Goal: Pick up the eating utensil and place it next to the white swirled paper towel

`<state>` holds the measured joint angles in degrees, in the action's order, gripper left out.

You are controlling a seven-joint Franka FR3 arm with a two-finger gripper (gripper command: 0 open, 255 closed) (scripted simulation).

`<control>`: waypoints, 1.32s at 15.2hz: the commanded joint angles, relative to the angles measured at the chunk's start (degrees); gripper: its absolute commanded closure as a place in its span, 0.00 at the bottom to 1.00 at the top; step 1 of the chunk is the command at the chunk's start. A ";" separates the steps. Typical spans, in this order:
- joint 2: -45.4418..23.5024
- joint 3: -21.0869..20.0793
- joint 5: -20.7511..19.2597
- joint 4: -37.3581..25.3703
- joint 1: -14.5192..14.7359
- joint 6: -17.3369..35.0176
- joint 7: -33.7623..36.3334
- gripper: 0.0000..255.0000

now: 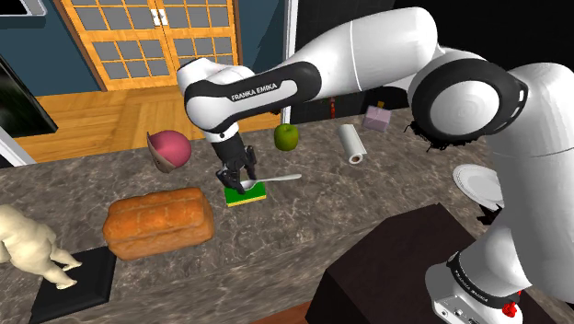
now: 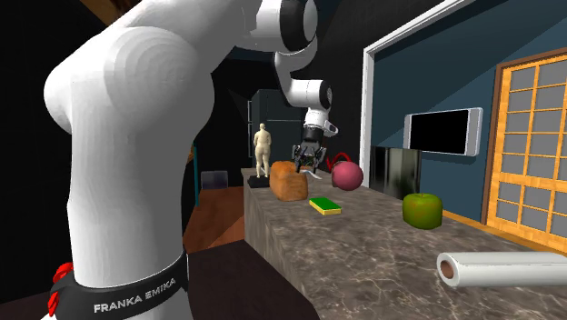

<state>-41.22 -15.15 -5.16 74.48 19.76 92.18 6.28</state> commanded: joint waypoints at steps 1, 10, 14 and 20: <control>3.88 0.26 0.12 6.91 -2.41 2.93 -1.95 1.00; 15.95 2.54 -0.04 25.86 -10.74 9.92 -10.82 1.00; 19.92 4.09 -0.58 31.76 -14.06 12.08 -15.11 1.00; 24.47 6.95 -1.98 38.40 -18.81 14.70 -21.77 1.00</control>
<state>-17.19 -8.83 -6.75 112.17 1.90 106.50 -14.06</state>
